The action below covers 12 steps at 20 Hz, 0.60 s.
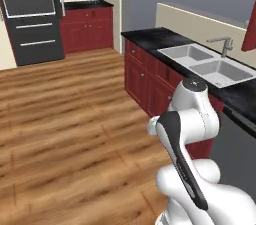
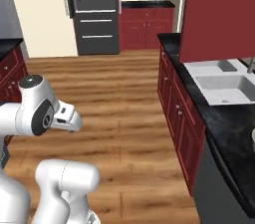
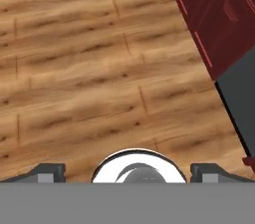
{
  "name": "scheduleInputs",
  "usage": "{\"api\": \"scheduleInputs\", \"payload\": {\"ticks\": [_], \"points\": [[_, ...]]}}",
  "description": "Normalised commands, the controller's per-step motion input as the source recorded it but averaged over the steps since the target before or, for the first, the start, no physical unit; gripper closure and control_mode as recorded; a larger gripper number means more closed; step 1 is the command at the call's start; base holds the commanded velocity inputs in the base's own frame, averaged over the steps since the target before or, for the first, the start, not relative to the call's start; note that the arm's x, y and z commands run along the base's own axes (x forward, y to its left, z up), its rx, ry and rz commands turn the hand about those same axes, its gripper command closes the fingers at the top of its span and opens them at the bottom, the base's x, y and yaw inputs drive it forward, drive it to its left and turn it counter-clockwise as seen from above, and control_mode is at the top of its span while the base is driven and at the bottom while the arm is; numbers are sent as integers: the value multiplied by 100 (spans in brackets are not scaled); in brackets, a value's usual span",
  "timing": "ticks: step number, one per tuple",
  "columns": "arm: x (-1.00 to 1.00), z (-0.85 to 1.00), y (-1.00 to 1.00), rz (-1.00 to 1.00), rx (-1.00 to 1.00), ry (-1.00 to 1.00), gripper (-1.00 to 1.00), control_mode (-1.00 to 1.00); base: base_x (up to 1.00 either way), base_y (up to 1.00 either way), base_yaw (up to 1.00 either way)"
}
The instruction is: Retrieve the bottle and the shaker from the cabinet and place them next to the mixing bowl on the counter. Then add garlic from the fridge to the mixing bowl.
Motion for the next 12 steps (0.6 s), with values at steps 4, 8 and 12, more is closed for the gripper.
{"api": "scheduleInputs", "payload": {"ticks": [4,8,12], "points": [[0,0,0,0,0,0,-100,100,38,63,11],[0,0,0,0,0,0,-100,100,76,60,-5],[0,0,0,0,0,0,-100,100,100,46,-2]]}}
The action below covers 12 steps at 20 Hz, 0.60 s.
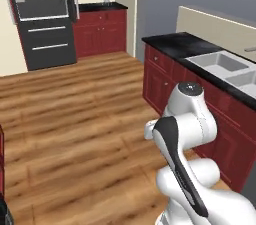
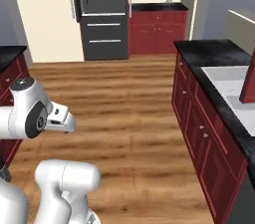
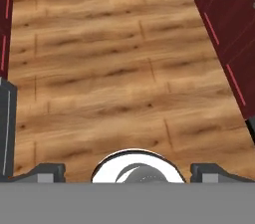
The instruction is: Retrieve the bottle and the shaker from the cabinet and place them next to the mixing bowl on the counter. Then add garlic from the fridge to the mixing bowl.
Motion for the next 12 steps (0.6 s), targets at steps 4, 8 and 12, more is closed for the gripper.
{"api": "scheduleInputs", "payload": {"ticks": [4,8,12], "points": [[0,0,0,0,0,0,-100,100,100,51,0],[0,0,0,0,0,0,-100,100,100,63,0],[0,0,0,0,0,0,-100,100,100,58,5]]}}
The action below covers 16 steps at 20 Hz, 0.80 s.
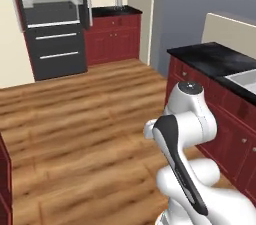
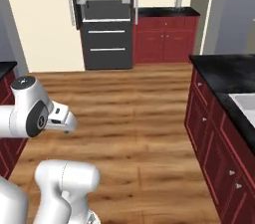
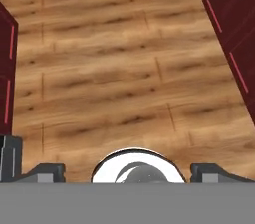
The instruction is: Retrieve the bottle and the shaker from the cabinet and place them next to the mixing bowl on the counter. Then add garlic from the fridge to the mixing bowl.
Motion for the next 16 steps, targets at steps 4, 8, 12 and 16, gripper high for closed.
{"api": "scheduleInputs", "payload": {"ticks": [4,8,12,16], "points": [[0,0,0,0,0,0,-100,100,100,31,8],[0,0,0,0,0,0,-100,100,100,18,26],[0,0,0,0,0,0,-100,100,94,0,32],[0,0,0,0,0,0,-100,100,86,0,0]]}}
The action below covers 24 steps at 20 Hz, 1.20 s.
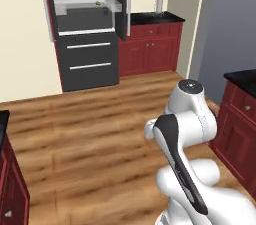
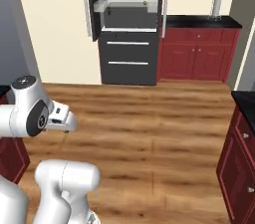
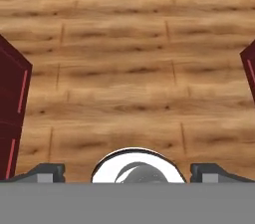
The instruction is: Retrieve the bottle and the shaker from the cabinet and place them next to the mixing bowl on the counter. Then add garlic from the fridge to the mixing bowl.
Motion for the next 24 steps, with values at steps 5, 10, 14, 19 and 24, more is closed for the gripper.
{"api": "scheduleInputs", "payload": {"ticks": [5,10,14,19,24], "points": [[0,0,0,0,0,0,-100,100,100,0,-6],[0,0,0,0,0,0,-100,100,100,17,-9],[0,0,0,0,0,0,-100,100,100,35,-8],[0,0,0,0,0,0,-100,100,100,36,-10],[0,0,0,0,0,0,-100,100,100,56,-13]]}}
